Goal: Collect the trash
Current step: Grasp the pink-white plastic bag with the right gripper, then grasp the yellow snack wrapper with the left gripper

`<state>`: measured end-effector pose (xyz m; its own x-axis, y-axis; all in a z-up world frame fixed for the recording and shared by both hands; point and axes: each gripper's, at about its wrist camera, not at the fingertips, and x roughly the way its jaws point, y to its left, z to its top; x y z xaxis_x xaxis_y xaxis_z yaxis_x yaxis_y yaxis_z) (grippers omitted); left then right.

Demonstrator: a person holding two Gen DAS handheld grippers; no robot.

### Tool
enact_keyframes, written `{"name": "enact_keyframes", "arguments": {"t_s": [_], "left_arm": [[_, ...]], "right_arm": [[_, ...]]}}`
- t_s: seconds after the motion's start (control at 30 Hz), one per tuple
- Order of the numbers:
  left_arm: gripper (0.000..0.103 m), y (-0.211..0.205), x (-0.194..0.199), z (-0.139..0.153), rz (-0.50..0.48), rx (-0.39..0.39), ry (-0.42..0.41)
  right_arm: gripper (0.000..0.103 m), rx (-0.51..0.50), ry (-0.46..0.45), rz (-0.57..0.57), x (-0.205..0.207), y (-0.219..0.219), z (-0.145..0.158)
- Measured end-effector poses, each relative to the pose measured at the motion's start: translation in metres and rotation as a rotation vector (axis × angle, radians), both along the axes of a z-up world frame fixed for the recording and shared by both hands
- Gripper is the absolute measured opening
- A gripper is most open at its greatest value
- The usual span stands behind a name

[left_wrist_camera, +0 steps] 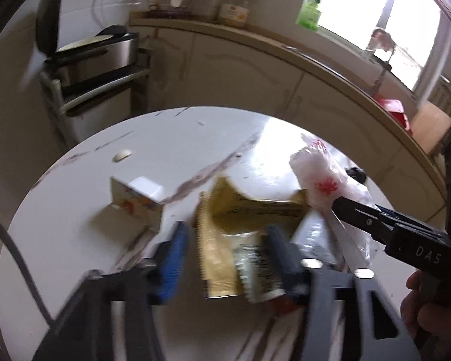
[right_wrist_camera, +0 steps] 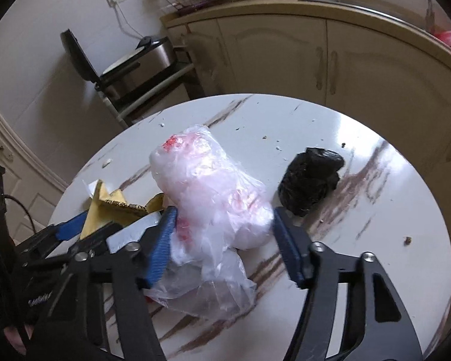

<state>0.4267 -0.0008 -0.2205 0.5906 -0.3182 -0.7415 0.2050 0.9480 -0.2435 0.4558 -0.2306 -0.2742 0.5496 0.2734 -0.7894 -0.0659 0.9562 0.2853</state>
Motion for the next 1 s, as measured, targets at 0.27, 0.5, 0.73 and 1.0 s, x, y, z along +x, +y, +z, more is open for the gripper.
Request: {"name": "enact_keyframes", "arguments": {"t_s": [0.27, 0.5, 0.73, 1.0], "left_arm": [[0.016, 0.019, 0.004, 0.004, -0.004, 0.006, -0.051], [0.013, 0.028, -0.017, 0.002, -0.011, 0.01, -0.065], [0.01, 0.046, -0.057, 0.004, 0.018, -0.003, -0.079], [0.057, 0.028, -0.063, -0.003, 0.038, -0.026, -0.031]], "right_arm": [[0.055, 0.086, -0.027, -0.011, -0.03, -0.025, 0.014], [0.055, 0.073, 0.0, 0.0, -0.056, -0.033, 0.01], [0.055, 0.086, -0.001, -0.023, -0.079, -0.042, 0.014], [0.055, 0.093, -0.004, -0.034, -0.094, -0.044, 0.017]]}}
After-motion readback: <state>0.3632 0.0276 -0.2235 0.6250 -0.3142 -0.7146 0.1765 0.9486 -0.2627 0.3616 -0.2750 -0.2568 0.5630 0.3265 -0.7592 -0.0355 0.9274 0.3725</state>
